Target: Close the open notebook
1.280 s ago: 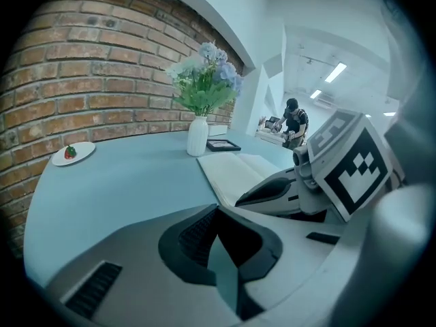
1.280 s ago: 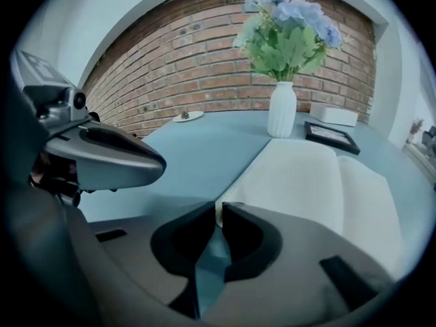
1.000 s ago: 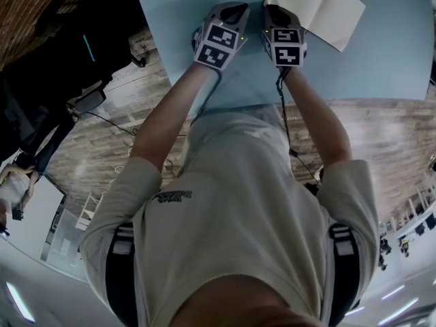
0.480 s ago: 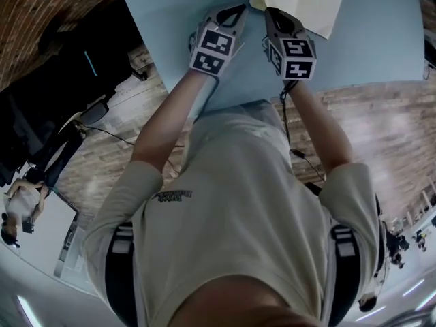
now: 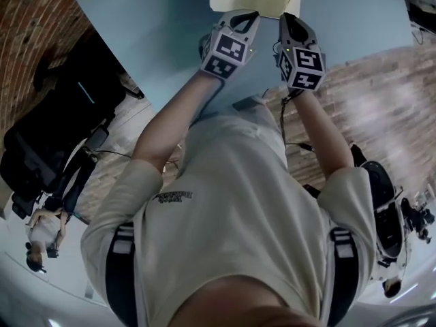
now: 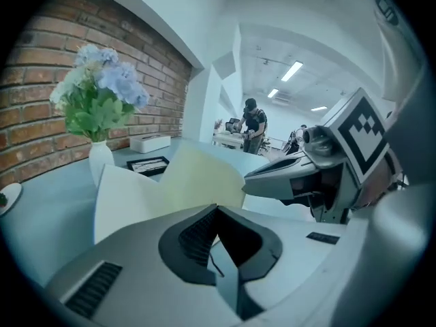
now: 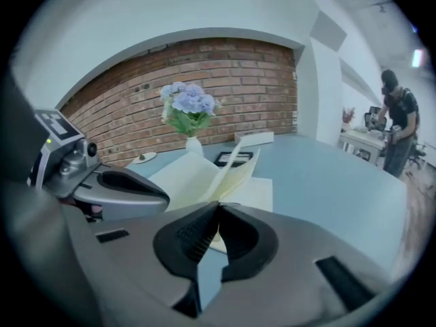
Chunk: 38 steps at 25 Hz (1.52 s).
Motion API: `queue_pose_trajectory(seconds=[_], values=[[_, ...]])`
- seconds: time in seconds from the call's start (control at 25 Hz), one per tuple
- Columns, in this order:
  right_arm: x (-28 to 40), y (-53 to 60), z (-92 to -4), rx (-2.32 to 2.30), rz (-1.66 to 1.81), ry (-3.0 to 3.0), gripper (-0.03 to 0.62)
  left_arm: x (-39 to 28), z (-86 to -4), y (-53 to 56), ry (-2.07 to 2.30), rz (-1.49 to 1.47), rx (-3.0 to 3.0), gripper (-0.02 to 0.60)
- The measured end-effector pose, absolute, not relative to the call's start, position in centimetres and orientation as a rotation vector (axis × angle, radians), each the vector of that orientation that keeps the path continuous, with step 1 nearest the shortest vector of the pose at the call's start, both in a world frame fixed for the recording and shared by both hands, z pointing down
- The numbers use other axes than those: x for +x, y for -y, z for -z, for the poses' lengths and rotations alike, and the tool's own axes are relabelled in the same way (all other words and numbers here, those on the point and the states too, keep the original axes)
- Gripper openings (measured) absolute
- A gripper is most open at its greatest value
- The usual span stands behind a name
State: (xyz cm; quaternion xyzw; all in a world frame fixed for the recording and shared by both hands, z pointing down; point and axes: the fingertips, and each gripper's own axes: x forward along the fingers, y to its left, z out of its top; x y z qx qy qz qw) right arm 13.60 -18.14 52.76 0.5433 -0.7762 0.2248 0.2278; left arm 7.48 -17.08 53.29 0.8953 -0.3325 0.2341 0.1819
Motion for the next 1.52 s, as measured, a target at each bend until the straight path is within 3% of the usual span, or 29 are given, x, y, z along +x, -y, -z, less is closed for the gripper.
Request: queue_pose_trajectory(seconds=[0.32, 0.52, 0.72, 0.8, 0.88, 1.04, 1.16, 1.28, 1.4, 1.52], values=[[19.4, 19.2, -58.4, 1.575, -0.737, 1.956, 0.032, 10.2, -56.6, 17.4, 0.888, -0.763, 2.489, 0.012], [19.4, 20.1, -54.1, 1.622, -0.640, 2.033, 0.040, 8.4, -54.7, 18.0, 0.945, -0.743, 2.499, 0.012], [15.2, 21.3, -49.0, 1.552, -0.562, 2.238, 0.040, 4.7, -52.2, 18.5, 1.060, -0.715, 2.493, 0.012], [12.1, 21.6, -48.5, 1.451, -0.555, 2.316, 0.113, 2.8, -51.3, 18.9, 1.117, -0.706, 2.474, 0.012], [8.9, 21.6, -48.9, 1.330, -0.556, 2.375, 0.127, 0.9, -50.7, 19.1, 1.175, -0.691, 2.447, 0.012], [3.6, 20.0, -50.6, 1.099, -0.557, 2.415, 0.247, -1.8, -50.3, 18.3, 1.249, -0.676, 2.396, 0.012], [0.9, 19.0, -52.2, 1.003, -0.478, 2.387, 0.279, -3.3, -51.0, 17.5, 1.282, -0.681, 2.358, 0.012], [-0.7, 18.6, -53.5, 0.984, -0.403, 2.339, 0.266, -4.5, -51.8, 16.6, 1.304, -0.685, 2.318, 0.012], [-1.2, 19.0, -54.4, 1.012, -0.393, 2.299, 0.124, -5.6, -52.5, 16.4, 1.315, -0.685, 2.294, 0.012], [-0.8, 19.0, -53.6, 1.043, -0.400, 2.301, 0.093, -5.7, -52.1, 16.5, 1.317, -0.680, 2.298, 0.012]])
